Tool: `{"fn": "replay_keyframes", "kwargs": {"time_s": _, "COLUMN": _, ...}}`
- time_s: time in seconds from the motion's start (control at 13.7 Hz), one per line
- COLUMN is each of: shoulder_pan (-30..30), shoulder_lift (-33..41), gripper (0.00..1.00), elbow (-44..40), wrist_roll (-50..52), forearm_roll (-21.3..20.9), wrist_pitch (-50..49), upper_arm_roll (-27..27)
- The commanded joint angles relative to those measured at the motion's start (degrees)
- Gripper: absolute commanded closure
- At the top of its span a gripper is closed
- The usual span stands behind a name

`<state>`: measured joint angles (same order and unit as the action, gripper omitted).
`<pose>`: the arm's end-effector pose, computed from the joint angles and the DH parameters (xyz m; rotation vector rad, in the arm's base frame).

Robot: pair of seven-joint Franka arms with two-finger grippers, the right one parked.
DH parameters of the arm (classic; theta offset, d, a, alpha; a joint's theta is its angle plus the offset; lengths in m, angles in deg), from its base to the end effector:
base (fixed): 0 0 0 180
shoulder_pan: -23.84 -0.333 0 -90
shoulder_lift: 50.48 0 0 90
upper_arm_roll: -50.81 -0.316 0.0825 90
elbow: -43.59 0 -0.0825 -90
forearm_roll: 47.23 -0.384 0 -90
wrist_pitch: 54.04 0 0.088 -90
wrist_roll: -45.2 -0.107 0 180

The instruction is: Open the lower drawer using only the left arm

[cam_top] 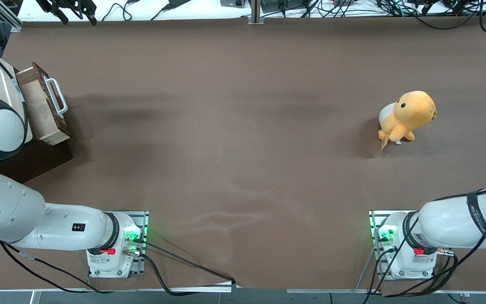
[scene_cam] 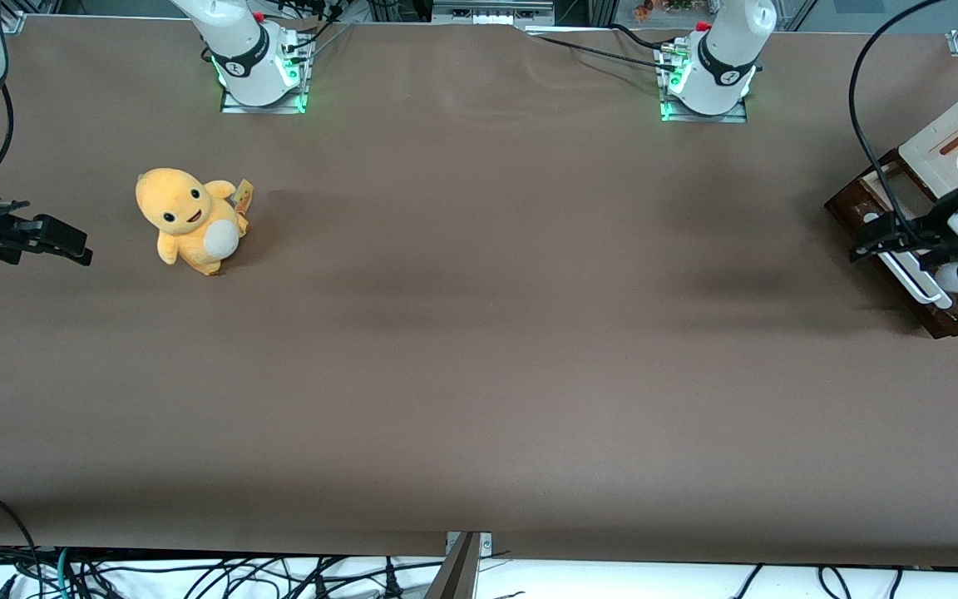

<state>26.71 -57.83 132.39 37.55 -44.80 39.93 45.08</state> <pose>0.5962 0.0220 0.5669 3.1059 -0.1250 -0.0537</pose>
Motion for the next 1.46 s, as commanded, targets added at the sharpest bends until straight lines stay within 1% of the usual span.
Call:
{"fn": "replay_keyframes", "kwargs": {"time_s": 0.0, "shoulder_pan": 0.73, "shoulder_lift": 4.09, "gripper": 0.00, "elbow": 3.04, "wrist_roll": 0.18, "forearm_roll": 0.64, "wrist_pitch": 0.52, "upper_arm_roll": 0.37}}
{"fn": "replay_keyframes", "kwargs": {"time_s": 0.07, "shoulder_pan": 0.82, "shoulder_lift": 4.62, "gripper": 0.00, "elbow": 3.04, "wrist_roll": 0.44, "forearm_roll": 0.64, "wrist_pitch": -0.71, "upper_arm_roll": 0.37}}
{"fn": "replay_keyframes", "kwargs": {"time_s": 0.29, "shoulder_pan": 1.61, "shoulder_lift": 5.15, "gripper": 0.00, "elbow": 3.22, "wrist_roll": 7.20, "forearm_roll": 0.03, "wrist_pitch": -2.48, "upper_arm_roll": 0.63}}
{"fn": "replay_keyframes", "kwargs": {"time_s": 0.73, "shoulder_pan": -0.41, "shoulder_lift": 4.72, "gripper": 0.00, "elbow": 3.22, "wrist_roll": 5.02, "forearm_roll": -0.42, "wrist_pitch": -4.94, "upper_arm_roll": 0.90}}
{"fn": "replay_keyframes", "kwargs": {"time_s": 1.02, "shoulder_pan": -0.24, "shoulder_lift": 4.45, "gripper": 0.00, "elbow": 3.22, "wrist_roll": 4.75, "forearm_roll": -2.96, "wrist_pitch": -4.94, "upper_arm_roll": 0.99}}
{"fn": "replay_keyframes", "kwargs": {"time_s": 1.38, "shoulder_pan": -0.41, "shoulder_lift": 4.19, "gripper": 0.00, "elbow": 3.31, "wrist_roll": 4.67, "forearm_roll": -2.97, "wrist_pitch": -4.85, "upper_arm_roll": 1.25}}
